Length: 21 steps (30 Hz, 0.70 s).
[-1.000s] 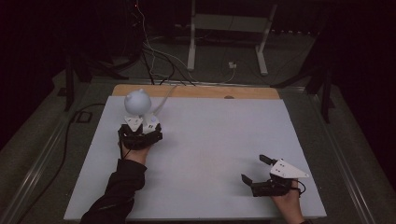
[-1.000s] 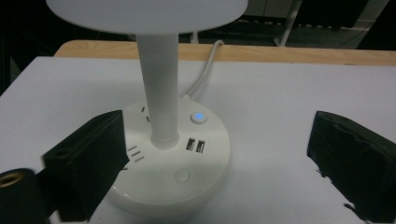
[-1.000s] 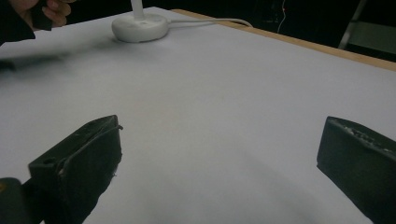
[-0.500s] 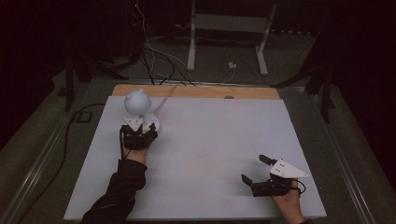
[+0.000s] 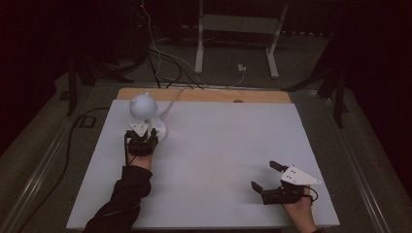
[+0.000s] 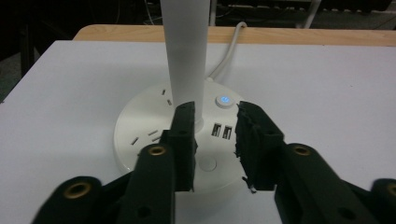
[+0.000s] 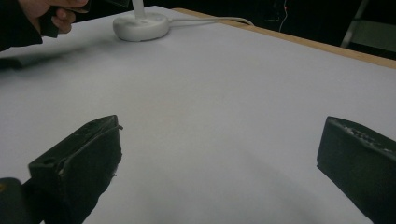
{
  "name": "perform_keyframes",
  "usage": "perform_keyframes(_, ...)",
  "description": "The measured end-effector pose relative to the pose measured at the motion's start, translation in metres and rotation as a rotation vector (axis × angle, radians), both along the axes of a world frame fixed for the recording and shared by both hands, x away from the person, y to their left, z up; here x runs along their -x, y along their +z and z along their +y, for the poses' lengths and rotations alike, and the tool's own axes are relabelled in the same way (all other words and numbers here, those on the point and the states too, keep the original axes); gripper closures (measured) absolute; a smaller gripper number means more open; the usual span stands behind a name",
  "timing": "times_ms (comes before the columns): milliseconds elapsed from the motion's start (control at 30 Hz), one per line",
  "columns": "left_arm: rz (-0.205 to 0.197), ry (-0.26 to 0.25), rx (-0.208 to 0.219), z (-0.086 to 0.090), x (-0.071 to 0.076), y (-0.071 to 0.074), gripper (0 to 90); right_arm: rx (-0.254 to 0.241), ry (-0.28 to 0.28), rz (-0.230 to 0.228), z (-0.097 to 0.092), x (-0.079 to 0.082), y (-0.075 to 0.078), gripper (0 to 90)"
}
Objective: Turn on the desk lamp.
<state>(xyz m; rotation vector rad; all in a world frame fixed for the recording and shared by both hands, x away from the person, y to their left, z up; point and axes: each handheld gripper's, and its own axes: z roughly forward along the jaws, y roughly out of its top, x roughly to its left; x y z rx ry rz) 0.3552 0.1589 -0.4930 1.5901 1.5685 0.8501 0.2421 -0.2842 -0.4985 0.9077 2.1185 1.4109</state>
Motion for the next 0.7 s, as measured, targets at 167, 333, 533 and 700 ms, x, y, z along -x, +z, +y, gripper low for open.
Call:
perform_keyframes(167,-0.007,-0.006,0.003,0.0034,-0.0011,-0.0011,74.9,0.006,0.004,0.001,0.0007,-0.0002,-0.0002,0.0)
perform_keyframes(333,0.004,-0.021,0.005,0.0060,-0.0025,-0.0042,83.6,0.008,0.004,0.005,0.0009,-0.0004,-0.0006,0.0)
perform_keyframes(533,0.022,-0.042,0.003,0.0059,-0.0037,-0.0068,90.0,0.008,0.003,0.007,0.0008,-0.0005,-0.0007,0.0)
perform_keyframes(700,0.037,-0.059,0.002,0.0054,-0.0044,-0.0086,90.0,0.008,0.004,0.008,0.0008,-0.0003,-0.0008,0.0)
